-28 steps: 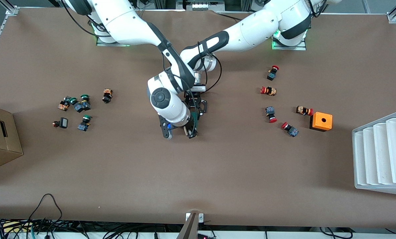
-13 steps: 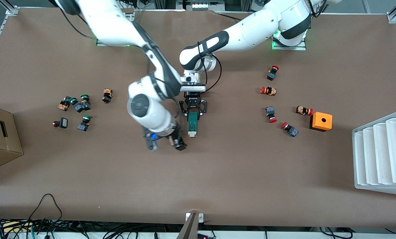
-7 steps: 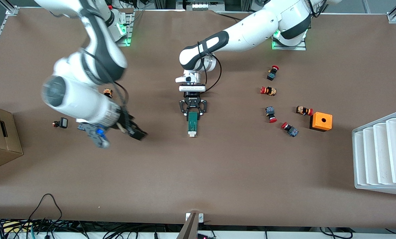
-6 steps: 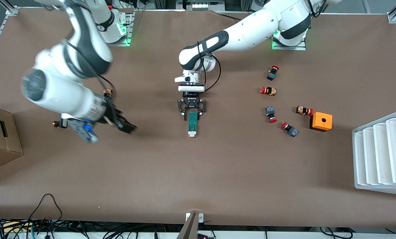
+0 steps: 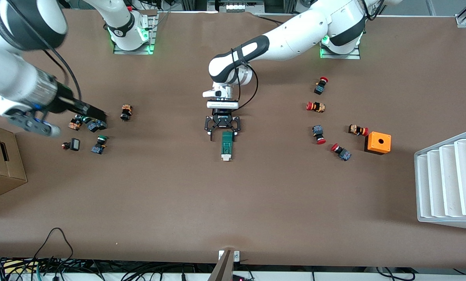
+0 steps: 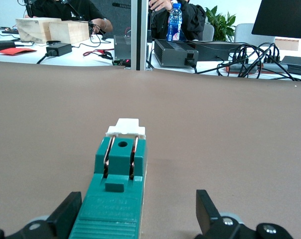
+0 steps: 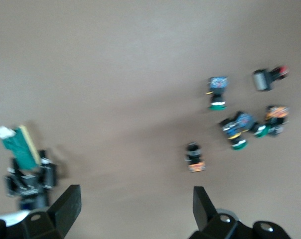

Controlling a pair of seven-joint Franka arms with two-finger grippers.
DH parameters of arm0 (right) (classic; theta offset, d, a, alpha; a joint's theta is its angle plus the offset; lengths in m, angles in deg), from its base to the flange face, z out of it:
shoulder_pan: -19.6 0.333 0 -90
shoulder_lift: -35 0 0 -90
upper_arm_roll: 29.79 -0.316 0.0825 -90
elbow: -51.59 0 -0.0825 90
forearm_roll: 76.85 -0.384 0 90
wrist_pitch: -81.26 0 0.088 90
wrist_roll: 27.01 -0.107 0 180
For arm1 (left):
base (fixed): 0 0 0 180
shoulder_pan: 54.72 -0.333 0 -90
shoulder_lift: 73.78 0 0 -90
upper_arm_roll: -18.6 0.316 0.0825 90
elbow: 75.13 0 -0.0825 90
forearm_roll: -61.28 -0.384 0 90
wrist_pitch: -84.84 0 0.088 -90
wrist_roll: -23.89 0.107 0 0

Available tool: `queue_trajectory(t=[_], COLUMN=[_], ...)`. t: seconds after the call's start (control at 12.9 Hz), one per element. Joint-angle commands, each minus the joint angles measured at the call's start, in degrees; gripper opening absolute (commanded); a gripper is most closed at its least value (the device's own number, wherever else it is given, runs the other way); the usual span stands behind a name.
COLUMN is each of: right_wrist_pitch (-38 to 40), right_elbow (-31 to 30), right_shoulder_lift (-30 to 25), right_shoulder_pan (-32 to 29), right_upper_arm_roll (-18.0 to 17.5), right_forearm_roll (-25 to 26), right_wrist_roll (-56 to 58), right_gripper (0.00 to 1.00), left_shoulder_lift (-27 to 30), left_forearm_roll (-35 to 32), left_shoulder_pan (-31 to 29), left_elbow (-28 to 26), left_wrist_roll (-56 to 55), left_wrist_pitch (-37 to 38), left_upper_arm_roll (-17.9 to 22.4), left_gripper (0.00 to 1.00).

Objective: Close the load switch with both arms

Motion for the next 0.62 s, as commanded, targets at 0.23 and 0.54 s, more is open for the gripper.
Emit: queue_trajectory(t=[0.23,0.54], right_wrist_pitch=[-1.66,-1.40], right_elbow=[-6.24,-3.69], right_shoulder_lift=[-6.66,-5.60], right_shoulder_pan=[-2.44,-2.88], right_upper_arm_roll=[-0.62,-0.71], right_forearm_roll=[5.35,5.18], right_wrist_roll=[14.67,17.84], right_gripper=[0.99,0.99], left_shoulder_lift=[2.40,5.12], left_forearm_roll=[2.19,5.09], left_shoulder_pan=[-0.47,-1.17], left_elbow=[-0.58,-1.64], left_wrist_roll=[6.23,10.36], left_wrist_pitch=[-0.33,-0.33], left_upper_arm_roll=[-0.31,-0.57], left_gripper=[1.00,1.00])
